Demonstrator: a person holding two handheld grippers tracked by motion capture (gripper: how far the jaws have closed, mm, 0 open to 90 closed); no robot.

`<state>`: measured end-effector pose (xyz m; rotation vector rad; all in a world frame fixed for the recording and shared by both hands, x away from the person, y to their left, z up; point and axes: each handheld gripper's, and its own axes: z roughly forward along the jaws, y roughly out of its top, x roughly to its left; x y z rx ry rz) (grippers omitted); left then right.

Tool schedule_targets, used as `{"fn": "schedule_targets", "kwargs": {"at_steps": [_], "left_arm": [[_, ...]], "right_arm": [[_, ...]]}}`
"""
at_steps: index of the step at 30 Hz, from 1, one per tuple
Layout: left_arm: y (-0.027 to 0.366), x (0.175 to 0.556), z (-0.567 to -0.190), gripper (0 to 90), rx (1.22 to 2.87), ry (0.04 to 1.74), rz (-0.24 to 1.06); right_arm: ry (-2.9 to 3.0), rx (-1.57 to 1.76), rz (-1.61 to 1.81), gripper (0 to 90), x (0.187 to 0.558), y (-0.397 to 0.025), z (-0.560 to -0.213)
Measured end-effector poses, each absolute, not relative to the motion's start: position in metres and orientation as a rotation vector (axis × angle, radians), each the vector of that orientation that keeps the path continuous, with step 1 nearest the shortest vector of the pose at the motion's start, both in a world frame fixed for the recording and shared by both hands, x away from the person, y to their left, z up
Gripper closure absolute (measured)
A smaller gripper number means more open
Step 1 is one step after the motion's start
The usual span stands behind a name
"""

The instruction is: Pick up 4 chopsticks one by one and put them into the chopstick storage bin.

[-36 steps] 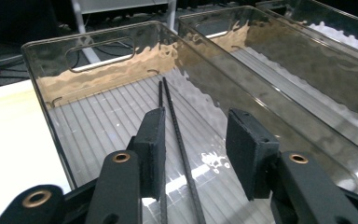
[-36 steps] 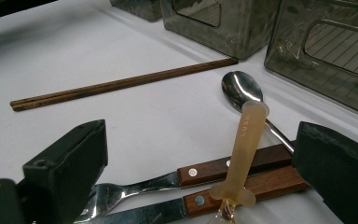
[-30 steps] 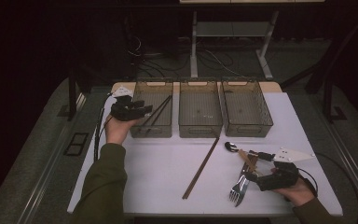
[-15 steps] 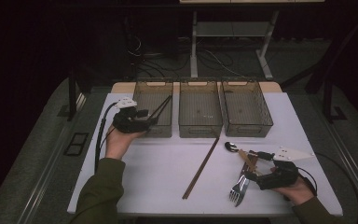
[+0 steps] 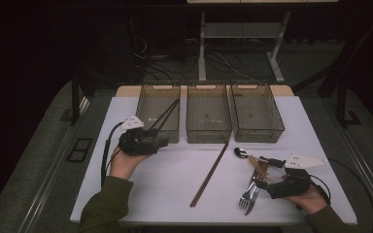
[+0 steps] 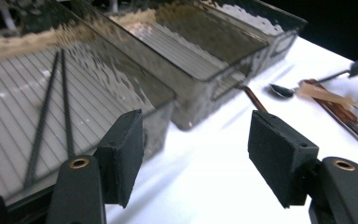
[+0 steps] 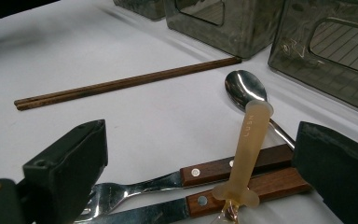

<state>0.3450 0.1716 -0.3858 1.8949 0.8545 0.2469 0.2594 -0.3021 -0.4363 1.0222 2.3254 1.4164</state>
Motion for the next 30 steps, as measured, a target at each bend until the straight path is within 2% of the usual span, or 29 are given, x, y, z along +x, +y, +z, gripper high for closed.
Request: {"fn": "schedule_targets", "kwargs": {"at_steps": [4, 7, 14, 18, 30], "left_arm": [[0.172, 0.335, -0.392, 38.9, 1.913, 0.853, 0.220], [0.170, 0.325, -0.395, 48.4, 1.932, 0.828, 0.211], [0.160, 0.308, -0.405, 77.6, 1.983, 0.779, 0.171], [0.147, 0.304, -0.409, 89.0, 2.017, 0.718, 0.116], [0.093, 0.288, -0.416, 89.6, 2.120, 0.549, 0.021]], "right_arm": [[2.326, 1.023, 1.419, 3.6, 0.260, -0.303, -0.437], [2.323, 1.018, 1.424, 3.6, 0.261, -0.302, -0.436], [2.329, 1.014, 1.411, 3.6, 0.259, -0.300, -0.436], [2.327, 1.015, 1.409, 3.6, 0.259, -0.300, -0.436], [2.331, 1.004, 1.402, 3.6, 0.259, -0.299, -0.436]]}}
